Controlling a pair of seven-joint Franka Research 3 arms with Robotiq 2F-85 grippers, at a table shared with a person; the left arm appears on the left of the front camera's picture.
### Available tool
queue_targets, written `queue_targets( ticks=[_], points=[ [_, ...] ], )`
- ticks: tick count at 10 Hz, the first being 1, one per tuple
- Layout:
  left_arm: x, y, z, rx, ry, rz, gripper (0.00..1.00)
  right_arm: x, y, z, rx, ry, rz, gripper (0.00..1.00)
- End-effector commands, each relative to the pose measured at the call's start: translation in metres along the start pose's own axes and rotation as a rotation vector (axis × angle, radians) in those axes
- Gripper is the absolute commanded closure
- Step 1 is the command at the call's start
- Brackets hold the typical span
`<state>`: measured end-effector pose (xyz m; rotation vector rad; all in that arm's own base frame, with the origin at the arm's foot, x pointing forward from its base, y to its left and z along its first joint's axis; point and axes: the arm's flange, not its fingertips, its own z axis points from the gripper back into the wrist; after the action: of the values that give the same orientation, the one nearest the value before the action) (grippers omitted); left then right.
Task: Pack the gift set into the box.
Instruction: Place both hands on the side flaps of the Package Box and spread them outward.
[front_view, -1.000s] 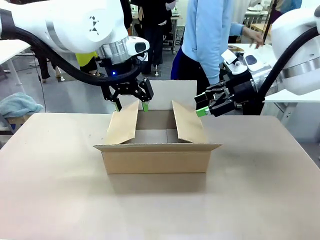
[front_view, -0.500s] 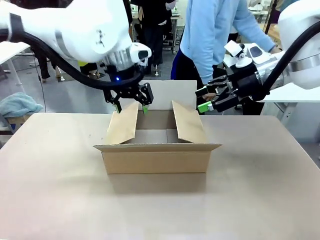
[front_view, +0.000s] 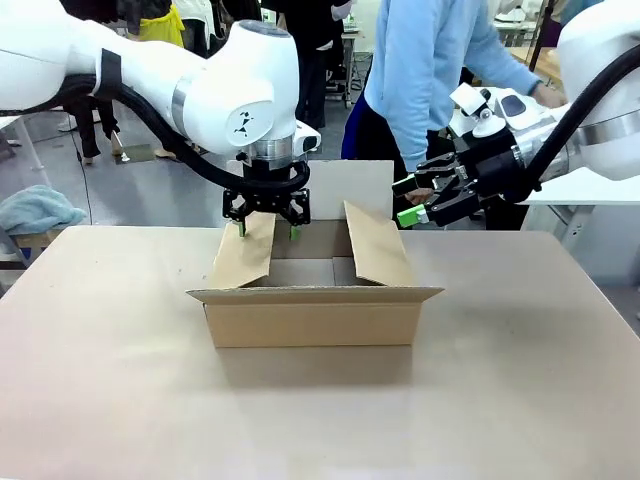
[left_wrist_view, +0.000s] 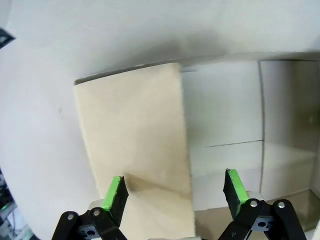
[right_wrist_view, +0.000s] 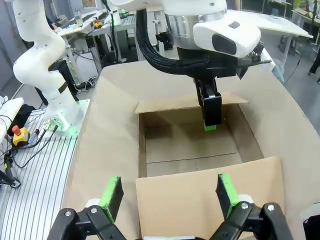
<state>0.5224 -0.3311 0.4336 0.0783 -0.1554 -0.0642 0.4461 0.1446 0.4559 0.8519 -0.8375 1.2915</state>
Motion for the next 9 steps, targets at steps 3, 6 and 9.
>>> queue_targets(
  ticks=[3,6,9],
  points=[
    [0.000,0.005,0.011,0.116,-0.017,0.019,0.00,-0.001,0.003,0.000,0.000,0.001,0.012,0.00],
    [-0.006,0.033,0.030,0.142,-0.078,0.060,0.00,-0.001,0.003,0.000,0.000,0.001,0.012,0.00],
    [-0.011,0.069,0.044,0.145,-0.110,0.115,0.00,-0.001,0.003,0.000,0.000,0.001,0.012,0.00]
  ],
)
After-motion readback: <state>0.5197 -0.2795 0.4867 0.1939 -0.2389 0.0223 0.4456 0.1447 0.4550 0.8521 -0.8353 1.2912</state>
